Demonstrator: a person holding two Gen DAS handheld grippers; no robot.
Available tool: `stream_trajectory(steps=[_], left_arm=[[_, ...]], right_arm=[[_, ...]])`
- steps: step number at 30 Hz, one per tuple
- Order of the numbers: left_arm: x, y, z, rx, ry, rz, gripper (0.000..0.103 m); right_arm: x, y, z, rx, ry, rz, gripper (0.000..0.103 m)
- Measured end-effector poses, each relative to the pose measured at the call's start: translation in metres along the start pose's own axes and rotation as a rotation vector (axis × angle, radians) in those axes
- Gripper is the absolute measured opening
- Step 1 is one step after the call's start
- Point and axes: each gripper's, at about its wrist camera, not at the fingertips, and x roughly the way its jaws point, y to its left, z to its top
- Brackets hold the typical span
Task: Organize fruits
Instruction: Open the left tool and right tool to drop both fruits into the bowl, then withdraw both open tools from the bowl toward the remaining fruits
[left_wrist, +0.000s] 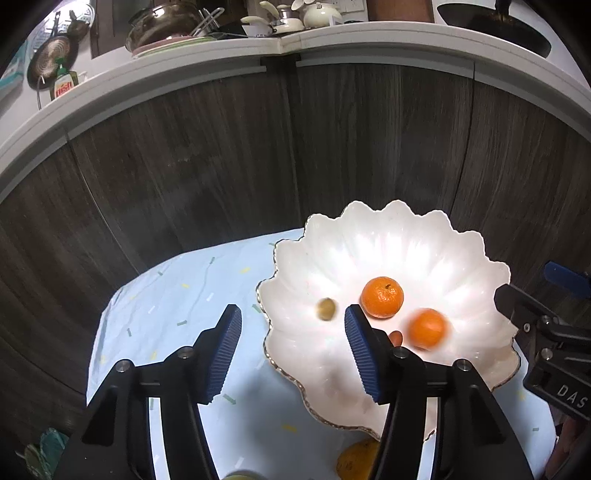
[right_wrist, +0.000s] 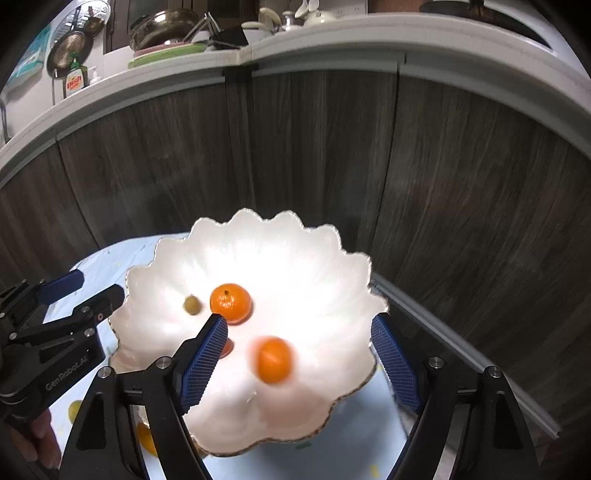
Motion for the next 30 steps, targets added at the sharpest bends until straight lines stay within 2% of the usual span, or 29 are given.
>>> stream_trajectory(steps=[4, 6, 10, 21, 30], left_arm=[[-0.010, 0.004, 0.002, -0.011, -0.019, 0.014, 0.075], [-0.016, 0.007, 0.004, -0.020, -0.031, 0.017, 0.077], [-0.026, 0.009, 0.005, -0.015, -0.044, 0.025, 0.081], [-0.058, 0.012, 0.005, 0.015, -0.088, 0.035, 0.090], [-0.085, 0.023, 0.007, -0.006, -0.116, 0.037, 0.090]], right_arm=[[-0.007, 0.000, 0.001, 0.008, -0.005, 0.002, 0.081], [-0.012, 0.000, 0.001, 0.011, -0.012, 0.001, 0.088], [-0.022, 0.002, 0.002, 0.015, -0.028, -0.002, 0.090], [-0.050, 0.003, 0.003, 0.037, -0.057, -0.012, 0.090], [-0.075, 0.012, 0.005, 0.028, -0.094, -0.010, 0.090]])
